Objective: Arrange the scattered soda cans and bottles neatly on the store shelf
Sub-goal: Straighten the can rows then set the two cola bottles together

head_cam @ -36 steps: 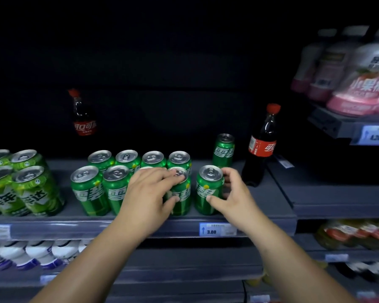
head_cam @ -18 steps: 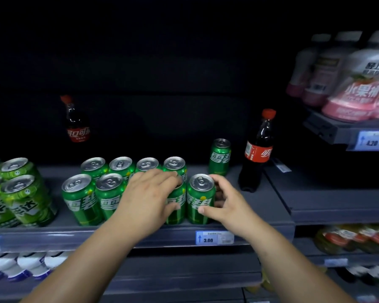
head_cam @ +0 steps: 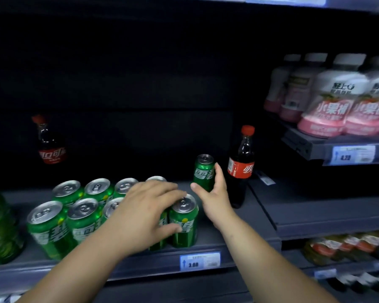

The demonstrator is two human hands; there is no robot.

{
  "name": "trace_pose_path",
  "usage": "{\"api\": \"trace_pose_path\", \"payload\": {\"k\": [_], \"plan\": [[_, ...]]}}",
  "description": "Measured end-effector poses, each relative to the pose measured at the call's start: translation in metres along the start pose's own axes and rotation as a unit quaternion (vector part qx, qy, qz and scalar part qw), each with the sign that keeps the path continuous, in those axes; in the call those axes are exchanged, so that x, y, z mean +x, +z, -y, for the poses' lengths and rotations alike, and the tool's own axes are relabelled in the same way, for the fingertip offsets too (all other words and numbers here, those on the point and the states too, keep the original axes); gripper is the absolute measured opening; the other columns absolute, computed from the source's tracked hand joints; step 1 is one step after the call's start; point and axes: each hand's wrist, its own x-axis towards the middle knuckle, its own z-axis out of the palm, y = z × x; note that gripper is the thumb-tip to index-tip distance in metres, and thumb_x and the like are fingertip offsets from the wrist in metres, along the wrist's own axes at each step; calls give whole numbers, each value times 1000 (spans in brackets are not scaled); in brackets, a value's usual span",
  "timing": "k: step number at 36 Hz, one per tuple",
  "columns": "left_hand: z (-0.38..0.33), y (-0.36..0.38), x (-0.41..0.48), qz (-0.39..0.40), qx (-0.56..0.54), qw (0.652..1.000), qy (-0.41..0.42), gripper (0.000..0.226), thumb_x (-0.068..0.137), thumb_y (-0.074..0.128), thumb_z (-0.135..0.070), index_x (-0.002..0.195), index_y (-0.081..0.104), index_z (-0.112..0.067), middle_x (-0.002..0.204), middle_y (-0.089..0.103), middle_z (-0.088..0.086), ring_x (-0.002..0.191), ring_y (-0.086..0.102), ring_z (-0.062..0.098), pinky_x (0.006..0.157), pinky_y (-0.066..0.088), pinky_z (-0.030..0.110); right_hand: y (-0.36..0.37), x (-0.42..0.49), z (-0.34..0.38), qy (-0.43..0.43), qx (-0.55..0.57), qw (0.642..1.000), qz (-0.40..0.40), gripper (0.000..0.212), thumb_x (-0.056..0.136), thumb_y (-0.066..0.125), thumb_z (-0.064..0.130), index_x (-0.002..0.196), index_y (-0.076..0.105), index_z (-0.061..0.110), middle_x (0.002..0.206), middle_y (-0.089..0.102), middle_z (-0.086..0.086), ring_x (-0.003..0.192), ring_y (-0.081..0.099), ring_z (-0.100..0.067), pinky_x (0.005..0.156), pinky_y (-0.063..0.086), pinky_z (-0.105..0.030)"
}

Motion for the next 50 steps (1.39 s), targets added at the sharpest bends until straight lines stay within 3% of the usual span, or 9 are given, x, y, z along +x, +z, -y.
{"api": "trace_pose_path", "payload": {"k": [5,11,20,25,29,32,39,46,50], "plan": [[1,9,7,33,-14,999,5,62,73,53,-74,126,52,-43,121,61,-24,119,52,5,97,37,28,13,24,-1,-6,-49,998,-40,109,75,83,17,156,11,29,158,26,-3,143,31,-21,118,30,-41],[6,11,9,51,-35,998,-2,64,71,52,-77,127,51,-45,119,59,-27,118,49,1,98,36,27,12,43,-6,-10,-80,994,-80,73,82,74,5,141,33,21,135,49,-9,119,55,-25,99,44,-33],[4,12,6,39,-20,999,-1,61,75,55,-73,129,50,-44,123,60,-24,119,51,5,98,34,26,-3,18,-9,-51,-43,993,98,70,69,85,21,121,43,43,123,58,6,113,60,-11,98,51,-37],[6,4,5,50,-45,998,-8,68,73,53,-72,134,52,-42,135,55,-17,128,45,9,106,31,29,-13,6,8,3,77,976,201,53,74,80,10,118,58,28,123,66,-11,105,65,-17,88,54,-32],[14,-9,3,75,-7,996,-55,87,64,45,-83,139,47,-41,143,47,-16,135,39,10,112,33,37,-19,9,21,76,109,969,209,28,79,69,37,106,68,30,111,72,-5,104,63,-21,100,46,-50],[21,-13,-2,85,32,991,-98,99,58,41,-89,142,45,-38,146,47,-11,137,40,18,111,32,40,-19,9,24,79,94,970,211,14,96,63,26,110,64,23,101,70,0,97,62,-17,95,48,-47],[14,-13,-8,132,59,979,-142,107,63,45,-88,153,16,-39,161,19,-11,148,19,17,120,19,39,-11,-4,28,64,78,969,225,13,99,59,20,111,58,16,100,64,-4,89,62,-14,70,50,-28],[19,-9,-10,126,50,981,-139,111,55,30,-93,152,21,-39,158,29,-11,146,25,18,119,23,40,-11,-18,27,61,95,968,223,27,99,56,37,124,58,28,123,67,-1,114,64,-17,89,48,-29],[23,-12,-6,126,38,983,-131,115,49,39,-95,149,30,-38,148,42,-12,137,37,15,113,32,35,-6,-31,27,53,102,965,236,63,84,62,56,141,44,36,137,59,7,116,60,-3,90,45,-19]]}}
